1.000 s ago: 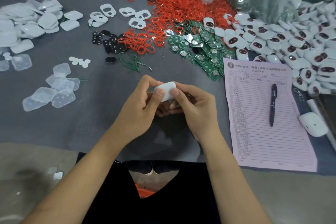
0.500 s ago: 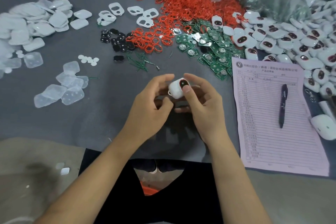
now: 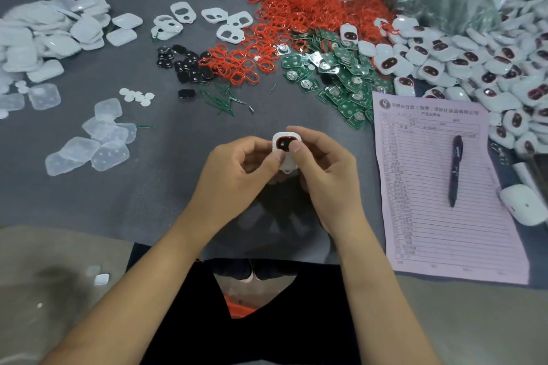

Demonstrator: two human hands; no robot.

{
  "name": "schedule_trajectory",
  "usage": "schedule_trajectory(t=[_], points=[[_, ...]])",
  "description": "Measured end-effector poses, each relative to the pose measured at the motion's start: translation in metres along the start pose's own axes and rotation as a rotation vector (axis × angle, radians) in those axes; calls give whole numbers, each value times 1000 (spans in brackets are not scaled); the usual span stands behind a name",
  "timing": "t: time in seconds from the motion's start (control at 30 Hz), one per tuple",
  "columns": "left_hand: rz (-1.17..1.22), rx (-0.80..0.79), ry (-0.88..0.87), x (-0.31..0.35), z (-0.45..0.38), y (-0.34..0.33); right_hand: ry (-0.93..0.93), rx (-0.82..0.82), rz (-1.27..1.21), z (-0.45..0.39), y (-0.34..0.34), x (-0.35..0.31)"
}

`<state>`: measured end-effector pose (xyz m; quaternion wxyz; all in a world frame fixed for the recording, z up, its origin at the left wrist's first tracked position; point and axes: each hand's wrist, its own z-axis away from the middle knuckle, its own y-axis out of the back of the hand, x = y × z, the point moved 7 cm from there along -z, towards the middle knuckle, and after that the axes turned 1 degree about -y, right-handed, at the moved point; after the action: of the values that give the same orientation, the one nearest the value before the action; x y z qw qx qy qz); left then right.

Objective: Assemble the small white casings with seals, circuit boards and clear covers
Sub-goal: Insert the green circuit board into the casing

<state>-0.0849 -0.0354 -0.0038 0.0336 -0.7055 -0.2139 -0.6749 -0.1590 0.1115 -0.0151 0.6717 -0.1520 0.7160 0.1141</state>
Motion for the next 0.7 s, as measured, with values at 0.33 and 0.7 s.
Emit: schedule_trajectory(t=[0.33,0.7], points=[[-48,-11,-68,4,0,1,60,-38,59,1,-6,-8],[18,71,1,-4,0,10,42,-171,94,5,-15,-8]])
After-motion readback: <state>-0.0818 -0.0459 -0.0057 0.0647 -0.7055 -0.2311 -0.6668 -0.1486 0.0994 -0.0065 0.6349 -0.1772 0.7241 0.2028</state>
